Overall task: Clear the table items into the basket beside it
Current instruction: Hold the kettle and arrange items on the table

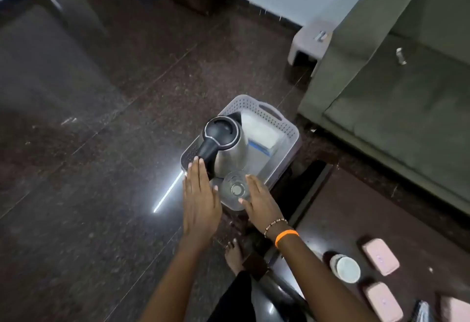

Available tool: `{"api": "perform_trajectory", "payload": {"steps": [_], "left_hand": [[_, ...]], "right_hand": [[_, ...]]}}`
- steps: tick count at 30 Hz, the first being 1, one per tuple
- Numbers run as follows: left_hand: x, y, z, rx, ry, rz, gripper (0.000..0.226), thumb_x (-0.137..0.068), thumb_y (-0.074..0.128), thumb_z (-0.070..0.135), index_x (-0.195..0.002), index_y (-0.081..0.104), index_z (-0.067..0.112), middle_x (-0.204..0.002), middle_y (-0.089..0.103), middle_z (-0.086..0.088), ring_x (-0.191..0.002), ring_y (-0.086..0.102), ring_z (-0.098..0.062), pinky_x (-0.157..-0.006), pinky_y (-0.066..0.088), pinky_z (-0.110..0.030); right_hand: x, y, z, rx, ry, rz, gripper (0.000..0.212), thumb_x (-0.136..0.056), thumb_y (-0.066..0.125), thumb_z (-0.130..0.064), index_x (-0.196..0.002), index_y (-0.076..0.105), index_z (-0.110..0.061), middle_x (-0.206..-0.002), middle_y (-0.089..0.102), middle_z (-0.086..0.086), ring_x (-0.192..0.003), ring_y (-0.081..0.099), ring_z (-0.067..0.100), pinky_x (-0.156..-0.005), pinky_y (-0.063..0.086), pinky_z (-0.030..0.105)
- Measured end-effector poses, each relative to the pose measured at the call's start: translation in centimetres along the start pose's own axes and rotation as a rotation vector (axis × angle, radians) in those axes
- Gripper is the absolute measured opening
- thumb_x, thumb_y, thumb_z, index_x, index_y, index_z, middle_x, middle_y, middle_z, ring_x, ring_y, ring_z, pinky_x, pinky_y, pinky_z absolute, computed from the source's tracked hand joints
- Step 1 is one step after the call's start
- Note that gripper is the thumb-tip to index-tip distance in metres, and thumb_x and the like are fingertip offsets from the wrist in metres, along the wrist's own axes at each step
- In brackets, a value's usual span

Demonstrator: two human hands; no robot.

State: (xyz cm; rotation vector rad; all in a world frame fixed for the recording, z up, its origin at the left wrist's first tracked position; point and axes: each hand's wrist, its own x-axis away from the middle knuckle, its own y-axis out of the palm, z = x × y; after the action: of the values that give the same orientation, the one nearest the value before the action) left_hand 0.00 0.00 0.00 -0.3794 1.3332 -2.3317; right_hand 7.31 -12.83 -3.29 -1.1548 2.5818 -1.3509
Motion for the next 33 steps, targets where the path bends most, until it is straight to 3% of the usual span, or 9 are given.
{"api": "perform_trajectory", "payload": {"steps": [4, 8, 12, 16, 21, 24, 30, 33], "left_hand": [[-2.7, 0.0, -2.0, 0.144, -0.133, -0.079, 0.067, -0.094, 0.041, 0.011, -0.148, 0.002, 0.008, -0.158, 0.011, -0.010, -0.146, 0.011, -0.027, -0.121, 0.014, -0.042], [-4.9, 0.3, -3.4, 0.315, -0.208, -0.081, 0.056, -0.088, 0.051, 0.014, -0.141, 0.031, 0.015, -0.138, 0.046, -0.012, -0.126, 0.044, -0.031, -0.106, 0.037, -0.050], [-7.6, -0.1, -3.4, 0.400, -0.380, -0.144, 0.035, -0.081, 0.063, 0.022, -0.113, 0.052, 0.014, -0.095, 0.062, -0.002, -0.095, 0.060, -0.026, -0.082, 0.051, -0.037], [-9.5, 0.3, -3.8, 0.635, -0.482, -0.250, 0.038, -0.066, 0.080, 0.030, -0.099, 0.065, 0.018, -0.078, 0.067, 0.002, -0.080, 0.067, -0.019, -0.079, 0.057, -0.035], [-9.0, 0.0, -3.3, 0.673, -0.379, -0.173, 0.035, -0.069, 0.079, 0.020, -0.100, 0.062, 0.016, -0.072, 0.060, 0.014, -0.061, 0.056, 0.006, -0.057, 0.045, -0.010], [-8.5, -0.3, -2.4, 0.618, -0.380, -0.122, 0.032, -0.068, 0.080, 0.028, -0.092, 0.062, 0.019, -0.066, 0.056, 0.011, -0.061, 0.051, -0.006, -0.057, 0.042, -0.021], [-5.8, -2.9, 0.5, 0.677, -0.293, -0.110, 0.029, -0.063, 0.083, 0.029, -0.076, 0.058, 0.035, -0.063, 0.056, 0.012, -0.056, 0.047, 0.003, -0.054, 0.040, -0.012], [-3.7, -4.4, 2.4, 0.659, -0.230, -0.129, 0.029, -0.056, 0.081, 0.039, -0.070, 0.056, 0.039, -0.065, 0.055, 0.003, -0.060, 0.046, -0.005, -0.055, 0.041, -0.018]], "right_hand": [[-3.1, 2.6, 0.0, 0.028, 0.148, -0.061, 0.077, -0.090, 0.055, -0.021, -0.146, 0.006, 0.000, -0.157, 0.006, 0.014, -0.147, 0.006, 0.025, -0.120, 0.009, 0.028], [-4.8, 4.6, 0.4, 0.088, 0.231, -0.025, 0.093, -0.081, 0.065, -0.024, -0.146, 0.003, 0.000, -0.156, 0.005, 0.015, -0.146, 0.006, 0.028, -0.120, 0.010, 0.031], [-5.9, 5.2, 0.7, 0.030, 0.291, 0.014, 0.097, -0.073, 0.073, -0.020, -0.144, 0.010, 0.000, -0.151, 0.018, 0.015, -0.143, 0.017, 0.029, -0.117, 0.019, 0.031], [-6.1, 5.2, 0.7, -0.061, 0.308, 0.148, 0.079, -0.063, 0.071, -0.014, -0.133, 0.033, -0.007, -0.130, 0.042, 0.010, -0.122, 0.042, 0.023, -0.103, 0.042, 0.034], [-5.0, 4.7, 1.1, -0.124, 0.230, 0.318, 0.071, -0.059, 0.070, -0.010, -0.124, 0.043, -0.004, -0.121, 0.050, 0.011, -0.113, 0.038, 0.014, -0.103, 0.034, 0.022], [-3.1, 3.4, 1.1, -0.224, 0.202, 0.393, 0.076, -0.059, 0.073, -0.008, -0.128, 0.041, -0.003, -0.125, 0.046, 0.011, -0.118, 0.041, 0.016, -0.104, 0.028, 0.013], [2.2, 0.9, 2.1, -0.297, 0.213, 0.580, 0.082, -0.063, 0.080, -0.016, -0.133, 0.037, -0.013, -0.131, 0.038, -0.005, -0.124, 0.044, 0.012, -0.108, 0.039, 0.028], [5.1, -0.5, 3.4, -0.291, 0.251, 0.637, 0.084, -0.063, 0.080, -0.016, -0.135, 0.036, -0.012, -0.134, 0.040, 0.005, -0.126, 0.044, 0.014, -0.108, 0.039, 0.028]]}}
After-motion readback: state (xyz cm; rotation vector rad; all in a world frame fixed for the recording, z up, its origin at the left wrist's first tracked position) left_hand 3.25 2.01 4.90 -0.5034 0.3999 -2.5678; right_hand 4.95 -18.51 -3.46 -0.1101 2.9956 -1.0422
